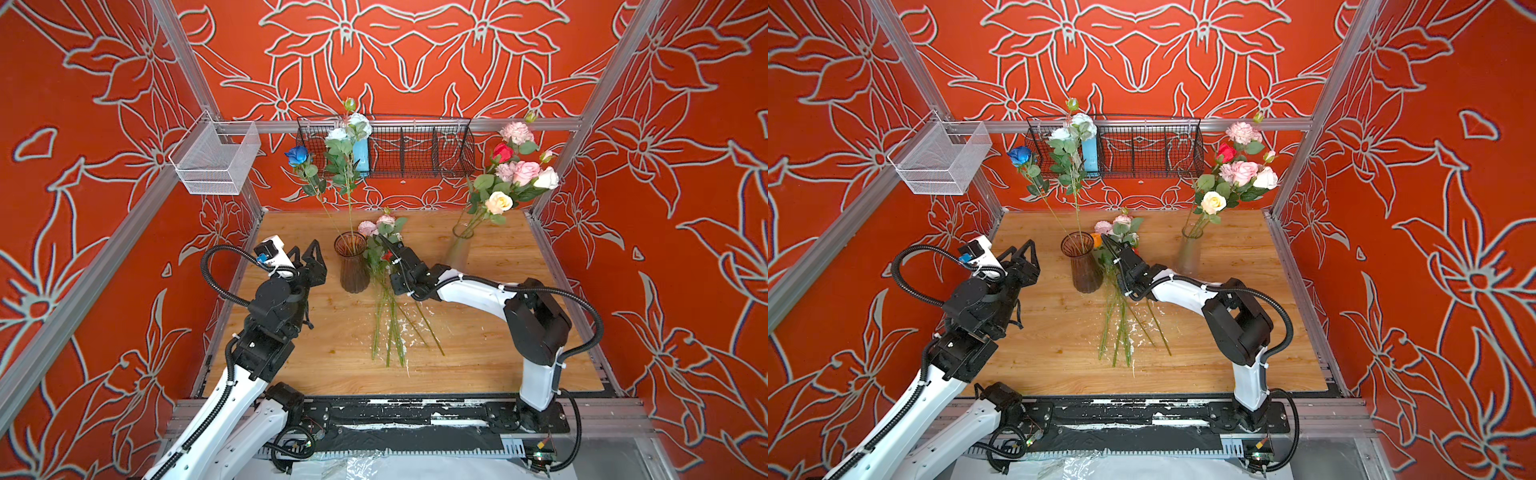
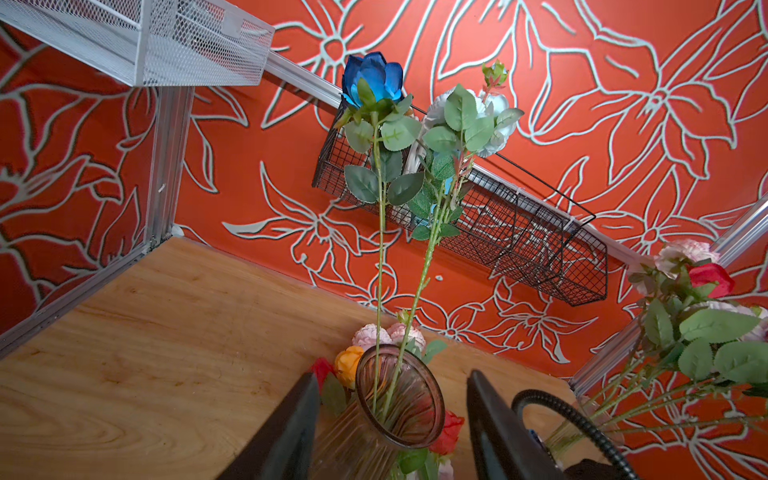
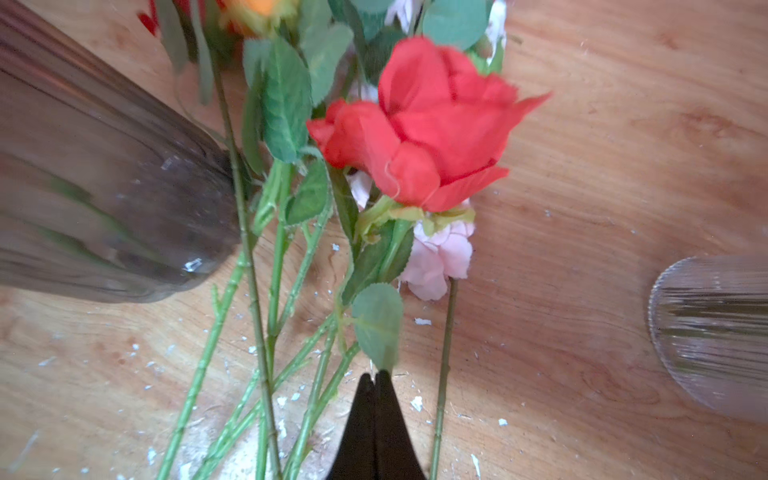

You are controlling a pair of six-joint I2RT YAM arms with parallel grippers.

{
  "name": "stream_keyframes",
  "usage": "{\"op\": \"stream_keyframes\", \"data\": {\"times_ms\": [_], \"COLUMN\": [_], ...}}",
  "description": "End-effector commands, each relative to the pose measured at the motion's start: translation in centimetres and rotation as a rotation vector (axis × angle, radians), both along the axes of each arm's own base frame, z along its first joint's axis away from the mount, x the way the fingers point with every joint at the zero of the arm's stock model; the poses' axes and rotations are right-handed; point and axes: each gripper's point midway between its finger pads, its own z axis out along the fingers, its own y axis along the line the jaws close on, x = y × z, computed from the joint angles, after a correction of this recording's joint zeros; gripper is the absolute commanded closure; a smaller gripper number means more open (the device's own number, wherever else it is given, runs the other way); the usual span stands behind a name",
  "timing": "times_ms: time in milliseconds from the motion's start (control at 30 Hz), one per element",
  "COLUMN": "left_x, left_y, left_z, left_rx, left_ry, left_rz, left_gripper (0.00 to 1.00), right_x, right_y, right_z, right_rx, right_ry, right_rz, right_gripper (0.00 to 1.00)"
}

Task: Arrange the flowers into the vase
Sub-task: 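Lower the right gripper and close it on the red rose stem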

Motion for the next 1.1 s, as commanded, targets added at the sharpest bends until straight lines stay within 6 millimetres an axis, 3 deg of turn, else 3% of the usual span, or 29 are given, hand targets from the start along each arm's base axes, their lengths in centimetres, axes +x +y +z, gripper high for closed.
{"op": "stream_keyframes", "data": {"times_ms": [0, 267, 367, 433, 533, 600, 767, 967, 1067], "left_x": [-0.4, -0.4, -0.4, -0.4, -0.6, -0.7, -0.5, -0.2, -0.2], "left_y": [0.4, 0.6, 0.6, 0.6, 0.6, 0.6, 0.4, 0.5, 0.4], "left_z": [1.4, 1.4, 1.4, 1.5, 1.7, 1.8, 1.6, 1.2, 1.2], "left_rx": [-0.021, -0.013, -0.009, -0.011, -0.014, -0.016, -0.021, -0.008, -0.007], "left_ry": [-0.034, -0.033, -0.033, -0.035, -0.045, -0.047, -0.042, -0.029, -0.027], "left_rz": [0.007, 0.018, 0.020, 0.019, 0.011, 0.011, 0.000, 0.012, 0.007], "left_gripper": [0.42, 0.42, 0.42, 0.42, 0.42, 0.42, 0.42, 0.42, 0.42], "right_x": [0.3, 0.6, 0.1, -1.0, -1.7, -1.8, -2.0, -1.3, -1.1], "right_y": [-0.7, -1.1, 0.0, 1.9, 3.4, 4.1, 5.6, 5.9, 5.8], "right_z": [2.2, 3.0, 2.6, 1.7, -0.2, -1.1, -2.8, -4.5, -4.8], "right_rx": [0.050, 0.084, 0.094, 0.106, 0.093, 0.095, 0.092, 0.039, 0.028], "right_ry": [-0.044, -0.052, -0.014, 0.038, 0.100, 0.130, 0.170, 0.206, 0.206], "right_rz": [-0.034, -0.049, 0.023, 0.156, 0.234, 0.259, 0.306, 0.301, 0.294], "right_gripper": [1.00, 1.00, 1.00, 0.84, 0.71, 0.68, 0.67, 0.69, 0.79]}}
